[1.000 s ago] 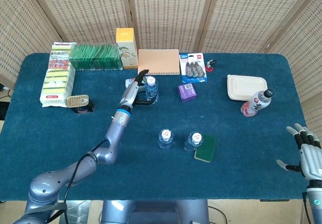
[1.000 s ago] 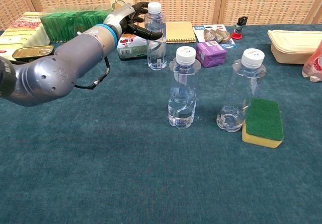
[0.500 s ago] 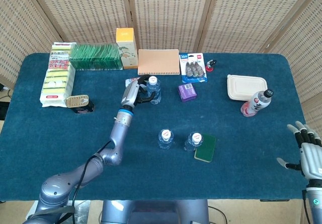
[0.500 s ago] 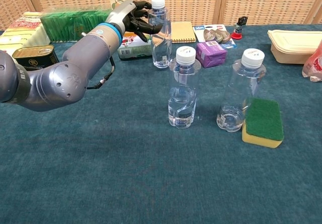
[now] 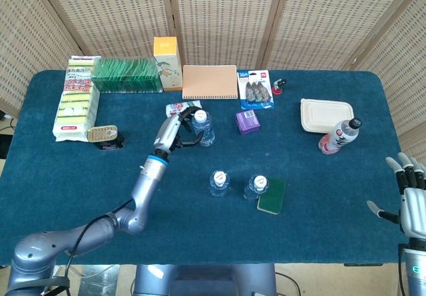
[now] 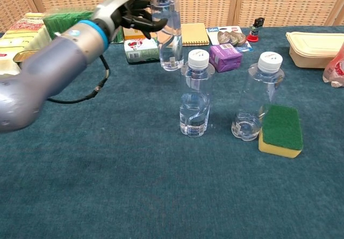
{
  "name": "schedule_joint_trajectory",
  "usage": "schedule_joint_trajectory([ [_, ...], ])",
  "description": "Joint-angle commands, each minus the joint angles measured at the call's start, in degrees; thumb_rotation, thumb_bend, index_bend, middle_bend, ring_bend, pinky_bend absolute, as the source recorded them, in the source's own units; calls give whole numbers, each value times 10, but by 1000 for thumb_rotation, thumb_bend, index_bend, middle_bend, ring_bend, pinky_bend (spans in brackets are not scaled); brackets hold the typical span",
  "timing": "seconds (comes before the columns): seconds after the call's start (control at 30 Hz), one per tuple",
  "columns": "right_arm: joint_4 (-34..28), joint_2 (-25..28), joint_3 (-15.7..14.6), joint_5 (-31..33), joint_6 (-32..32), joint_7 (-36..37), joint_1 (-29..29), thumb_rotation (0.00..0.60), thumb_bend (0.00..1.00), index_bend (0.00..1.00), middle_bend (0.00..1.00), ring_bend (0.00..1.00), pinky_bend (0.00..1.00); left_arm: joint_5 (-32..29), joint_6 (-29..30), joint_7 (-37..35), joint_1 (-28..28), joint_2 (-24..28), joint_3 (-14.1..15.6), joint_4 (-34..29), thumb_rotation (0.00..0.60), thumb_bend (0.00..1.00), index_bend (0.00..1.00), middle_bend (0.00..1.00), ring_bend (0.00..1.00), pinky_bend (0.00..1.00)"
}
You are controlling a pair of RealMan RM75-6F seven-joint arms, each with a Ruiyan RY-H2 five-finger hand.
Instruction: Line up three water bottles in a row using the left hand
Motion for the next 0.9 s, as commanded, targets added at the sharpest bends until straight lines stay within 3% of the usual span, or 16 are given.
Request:
schedule_joint_trajectory([
  [0.03, -5, 2, -2, -1, -4, -2, 0, 598, 0, 145, 69, 2, 0, 44, 59, 32, 81, 90, 59, -123, 600, 453, 557, 494, 393, 485],
  [0.37, -26, 4, -9, -13, -10, -18, 4, 600, 0, 145, 69, 2, 0, 115, 98, 20, 152, 174, 136, -183, 600, 448, 557, 494, 393, 485],
  [0.63, -31, 2, -13, -15, -19, -30, 7, 600, 0, 145, 69, 2, 0, 185, 122, -66, 172, 168, 179, -145, 600, 438, 557, 494, 393, 485],
  [0.73, -32, 1, -14, -16, -21, -34, 8, 600, 0, 145, 69, 3, 0, 206, 111, -118, 164, 163, 188, -128, 600, 434, 557, 494, 393, 485],
  [0.9, -32, 2, -16, -16, -23, -36, 8, 600, 0, 145, 69, 2, 0, 228, 92, -145, 152, 150, 206, -98, 600, 433, 557, 495, 393, 485],
])
